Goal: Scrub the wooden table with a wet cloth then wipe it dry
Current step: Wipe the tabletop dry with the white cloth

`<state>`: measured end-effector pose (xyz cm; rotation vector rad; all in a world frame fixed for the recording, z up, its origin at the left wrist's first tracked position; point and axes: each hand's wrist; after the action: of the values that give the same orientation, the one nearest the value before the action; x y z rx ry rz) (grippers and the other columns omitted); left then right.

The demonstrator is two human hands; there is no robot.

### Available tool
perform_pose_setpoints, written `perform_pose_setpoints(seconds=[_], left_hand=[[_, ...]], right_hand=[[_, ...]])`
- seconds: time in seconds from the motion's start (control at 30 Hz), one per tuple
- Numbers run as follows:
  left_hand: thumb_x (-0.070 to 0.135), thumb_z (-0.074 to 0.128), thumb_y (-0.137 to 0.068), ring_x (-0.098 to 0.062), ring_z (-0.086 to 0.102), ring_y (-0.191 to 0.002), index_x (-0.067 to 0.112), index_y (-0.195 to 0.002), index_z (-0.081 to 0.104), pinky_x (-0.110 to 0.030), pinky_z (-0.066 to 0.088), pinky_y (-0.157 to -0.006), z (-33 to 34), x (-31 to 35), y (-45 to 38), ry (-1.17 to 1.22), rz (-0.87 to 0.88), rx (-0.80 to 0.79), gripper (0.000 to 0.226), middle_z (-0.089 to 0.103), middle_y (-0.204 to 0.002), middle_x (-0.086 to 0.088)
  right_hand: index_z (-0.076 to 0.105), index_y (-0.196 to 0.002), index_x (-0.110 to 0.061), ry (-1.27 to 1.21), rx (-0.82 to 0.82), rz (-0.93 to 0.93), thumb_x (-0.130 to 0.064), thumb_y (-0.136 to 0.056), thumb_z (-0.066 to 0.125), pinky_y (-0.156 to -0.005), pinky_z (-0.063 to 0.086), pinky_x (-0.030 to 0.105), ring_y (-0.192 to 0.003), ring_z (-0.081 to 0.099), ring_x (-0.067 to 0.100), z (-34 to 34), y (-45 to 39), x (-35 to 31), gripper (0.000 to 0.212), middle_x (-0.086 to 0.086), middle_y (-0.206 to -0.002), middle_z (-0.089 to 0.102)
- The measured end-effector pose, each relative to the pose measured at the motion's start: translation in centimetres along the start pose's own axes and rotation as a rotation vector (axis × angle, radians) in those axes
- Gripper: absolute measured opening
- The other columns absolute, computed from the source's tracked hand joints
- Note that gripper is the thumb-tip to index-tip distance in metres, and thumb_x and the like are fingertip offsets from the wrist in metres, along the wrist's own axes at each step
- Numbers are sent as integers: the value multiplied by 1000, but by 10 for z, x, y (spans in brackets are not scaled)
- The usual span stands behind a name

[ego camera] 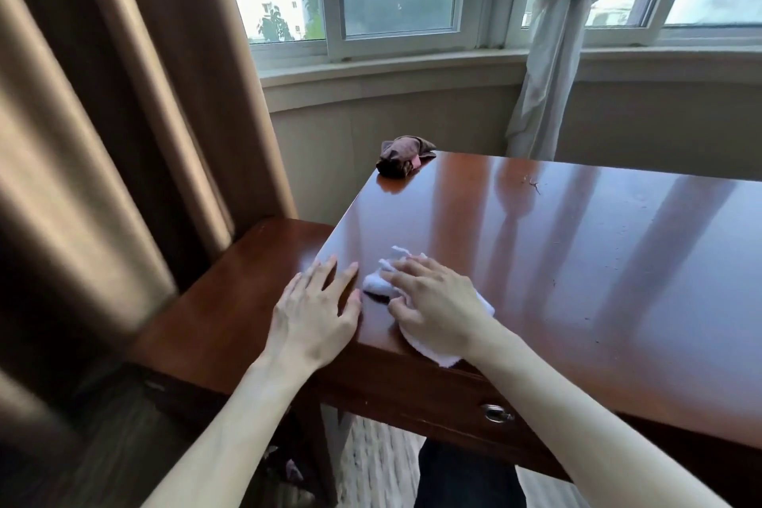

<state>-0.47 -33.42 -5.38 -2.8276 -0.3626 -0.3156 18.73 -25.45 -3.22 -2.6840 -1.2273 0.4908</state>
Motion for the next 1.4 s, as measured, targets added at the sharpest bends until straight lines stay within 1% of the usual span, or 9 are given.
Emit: perform_pose_setpoints(seconds=[0.2, 0.33, 0.4, 0.47, 0.6, 0.8, 1.03, 1.2, 1.4], left_hand=[[56, 25, -96, -18, 21, -152, 39, -153, 37, -40, 18, -125, -5, 4, -3, -11, -9, -80, 60, 31, -163, 2], [51, 39, -100, -27, 40, -138, 30, -143, 50, -38, 31, -116, -13, 18, -24, -13, 4, -97, 50, 47, -149, -4], [48, 44, -100, -29, 41, -136, 31, -142, 51, -38, 31, -114, -10, 30, -43, -15, 34, -105, 45, 46, -149, -5], [47, 44, -100, -28, 38, -140, 32, -146, 47, -37, 26, -118, -4, 41, -68, 3, 55, -108, 49, 42, -153, -6], [47, 42, -101, -24, 32, -145, 29, -147, 47, -40, 23, -120, 18, 58, -140, 72, 68, -58, 50, 42, -155, -7], [65, 27, -97, -23, 6, -154, 45, -156, 25, -45, 2, -125, 62, 70, -195, 15, -7, -186, 62, 15, -168, 1], [71, 22, -94, -14, -10, -154, 54, -155, 7, -41, -6, -125, 67, 67, -196, -6, -15, -180, 65, -2, -169, 11], [70, 21, -95, -15, -11, -155, 53, -156, 7, -42, -6, -125, 61, 69, -194, -10, -19, -217, 65, -2, -169, 10], [68, 25, -96, -21, 0, -156, 48, -157, 17, -45, -1, -125, 57, 73, -196, -27, -27, -239, 65, 8, -169, 4]], right_hand=[[58, -139, -34, 5, -13, 325, -35, -99, 39, -108, 38, 39, -145, 35, 16, -18, -40, 40, 45, -11, -157, 44], [56, -144, -35, -46, -75, -3, -31, -99, 46, -114, 29, 27, -147, 29, 6, -6, -15, 16, 46, -17, -156, 44], [60, -139, -37, -59, -50, 99, -28, -100, 45, -115, 27, 28, -144, 34, 8, -13, -31, 33, 43, -15, -155, 46], [60, -139, -34, 11, -35, 246, -34, -98, 38, -115, 30, 31, -145, 36, 15, -13, -55, 51, 47, -10, -155, 48], [55, -140, -44, -15, -125, 110, -46, -94, 30, -104, 47, 41, -143, 36, 9, 1, -82, 77, 52, -22, -152, 45], [51, -138, -54, 42, -148, 289, -54, -84, 15, -111, 41, 49, -144, 39, 16, 4, -194, 202, 65, -16, -155, 44], [56, -143, -29, 72, -25, 440, -37, -100, 35, -110, 39, 44, -138, 45, 30, -4, -290, 280, 48, 2, -151, 51], [50, -136, -43, 108, -92, 391, -48, -86, 18, -99, 49, 50, -123, 56, 30, 2, -274, 275, 60, 0, -140, 55], [47, -150, -30, 78, -114, 264, -38, -100, 35, -117, 34, 43, -152, 25, 15, -6, -168, 180, 52, -9, -161, 38]])
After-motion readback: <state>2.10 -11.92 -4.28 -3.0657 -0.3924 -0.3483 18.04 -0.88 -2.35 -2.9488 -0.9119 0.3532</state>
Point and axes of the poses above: each hand's wrist, its own y-axis away from the middle knuckle, its own z-axis out of the palm, x = y × z
